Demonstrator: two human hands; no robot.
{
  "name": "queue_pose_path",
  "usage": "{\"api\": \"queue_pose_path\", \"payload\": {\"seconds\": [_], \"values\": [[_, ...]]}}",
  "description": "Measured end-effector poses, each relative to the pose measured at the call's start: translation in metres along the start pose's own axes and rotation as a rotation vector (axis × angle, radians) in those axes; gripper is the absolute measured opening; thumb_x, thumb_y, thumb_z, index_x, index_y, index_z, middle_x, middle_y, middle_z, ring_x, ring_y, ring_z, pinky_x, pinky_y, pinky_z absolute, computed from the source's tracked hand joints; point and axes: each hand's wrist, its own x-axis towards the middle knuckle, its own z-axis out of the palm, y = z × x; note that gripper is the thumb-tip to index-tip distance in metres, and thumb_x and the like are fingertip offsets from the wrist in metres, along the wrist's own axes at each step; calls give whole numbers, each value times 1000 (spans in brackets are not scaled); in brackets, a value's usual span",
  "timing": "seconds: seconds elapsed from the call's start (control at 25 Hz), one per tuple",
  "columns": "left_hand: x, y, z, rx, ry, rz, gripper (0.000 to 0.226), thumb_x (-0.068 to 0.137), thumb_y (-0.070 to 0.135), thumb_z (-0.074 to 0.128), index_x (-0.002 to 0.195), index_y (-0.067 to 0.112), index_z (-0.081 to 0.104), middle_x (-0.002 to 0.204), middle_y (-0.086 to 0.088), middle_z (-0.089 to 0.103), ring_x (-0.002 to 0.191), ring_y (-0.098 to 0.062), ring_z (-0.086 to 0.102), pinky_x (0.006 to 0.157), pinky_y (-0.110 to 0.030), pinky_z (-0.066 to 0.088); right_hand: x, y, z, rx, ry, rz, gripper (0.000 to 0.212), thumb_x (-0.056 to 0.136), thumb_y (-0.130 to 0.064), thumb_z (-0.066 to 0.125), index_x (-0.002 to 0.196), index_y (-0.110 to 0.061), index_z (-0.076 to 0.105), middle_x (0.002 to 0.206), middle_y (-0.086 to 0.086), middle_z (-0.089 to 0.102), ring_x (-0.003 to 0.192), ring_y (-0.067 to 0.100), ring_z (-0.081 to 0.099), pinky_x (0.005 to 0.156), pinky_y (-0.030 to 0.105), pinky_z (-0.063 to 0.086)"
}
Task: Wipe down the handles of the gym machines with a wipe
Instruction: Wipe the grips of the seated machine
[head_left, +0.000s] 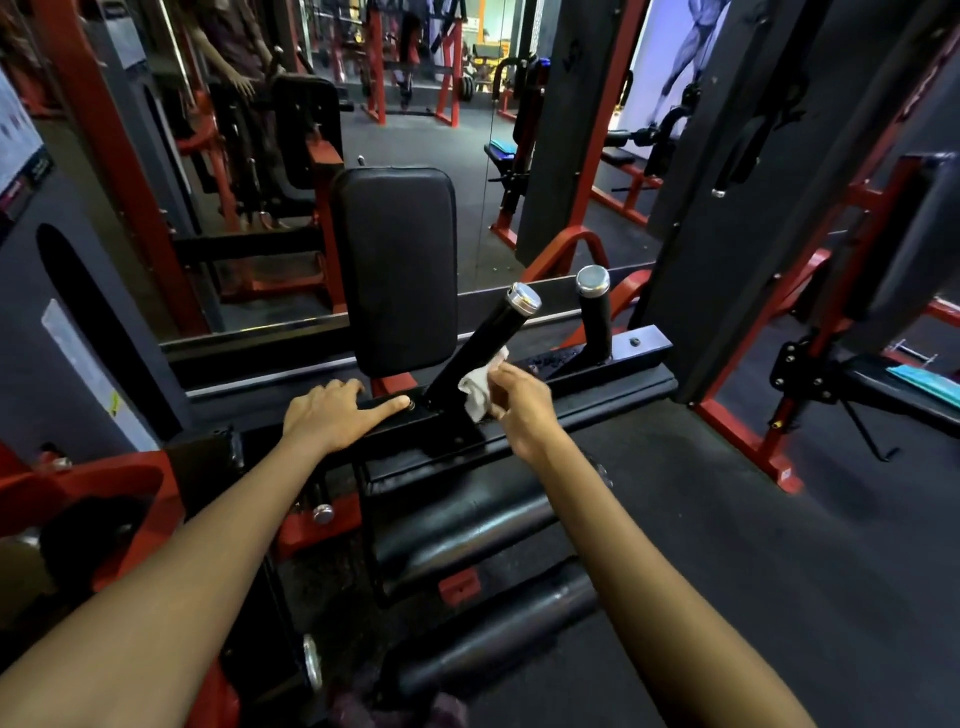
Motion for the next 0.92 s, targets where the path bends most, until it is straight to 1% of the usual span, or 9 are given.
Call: {"api": "queue_pose_path", "payload": {"seconds": [0.08, 0.16, 0.28, 0.36, 0.44, 0.52, 0.64, 0.8, 0.92], "values": [[5, -1, -6, -14, -108, -17, 106, 65, 92, 6, 130, 23, 51, 135, -5, 54, 122, -27, 51, 93, -40, 38, -7, 1, 5, -81, 5, -4, 29, 90, 3, 47, 66, -11, 55, 45, -7, 53, 54, 12, 45, 52, 21, 37], [5, -2, -8, -19, -125, -2, 98, 72, 89, 6, 128, 23, 52, 134, -6, 54, 121, -27, 52, 91, -40, 38, -8, -13, 8, -11, 81, -87, 34, 88, 9, 46, 61, -11, 49, 40, -10, 47, 52, 10, 41, 49, 17, 36], [-4, -2, -1, -1, 63, 70, 86, 76, 85, 14, 110, 20, 59, 117, -4, 63, 109, -27, 57, 82, -38, 40, -12, -29, 9, 168, 206, -286, 29, 88, 11, 50, 72, -11, 60, 50, -12, 60, 50, 0, 56, 54, 12, 45], [-6, -2, 2, -28, 134, 98, 81, 78, 83, 17, 101, 19, 61, 108, -2, 63, 103, -26, 58, 79, -38, 41, -22, -21, 17, 109, 269, -400, 24, 88, 9, 53, 77, -11, 62, 55, -13, 60, 51, -4, 54, 57, 13, 45], [-6, -4, 4, -69, 155, 120, 80, 77, 83, 17, 93, 19, 61, 102, -1, 61, 98, -25, 58, 75, -37, 41, -28, -17, 23, 49, 349, -519, 9, 88, 1, 59, 82, -5, 63, 61, -10, 59, 56, -2, 52, 60, 18, 46], [-7, -4, 6, -101, 182, 145, 77, 77, 82, 18, 87, 18, 60, 96, 1, 59, 93, -24, 58, 71, -35, 41, -26, -28, 24, -124, 499, -734, 3, 87, -7, 63, 86, -4, 63, 74, -4, 61, 68, 4, 55, 68, 21, 49], [-9, -3, 5, -144, 207, 167, 70, 82, 77, 27, 83, 15, 58, 91, 1, 56, 89, -23, 57, 71, -36, 42, -23, -35, 24, -541, 580, -1025, 3, 84, 1, 59, 84, -2, 60, 83, 4, 55, 76, 8, 48, 70, 10, 41], [-11, -2, 5, -208, 256, 180, 62, 86, 70, 34, 79, 12, 54, 87, -1, 54, 82, -23, 55, 68, -35, 41, -29, -8, 21, -911, 390, -1112, 9, 89, -2, 54, 95, -1, 62, 89, 10, 49, 72, 2, 39, 64, 10, 37], [-15, 1, 5, -231, 299, 195, 57, 91, 63, 37, 77, 9, 52, 84, -3, 54, 79, -24, 55, 64, -34, 38, -20, -28, 17, -969, 460, -1192, 13, 90, -4, 56, 99, -1, 65, 89, 9, 48, 74, 9, 44, 66, 13, 41]]}}
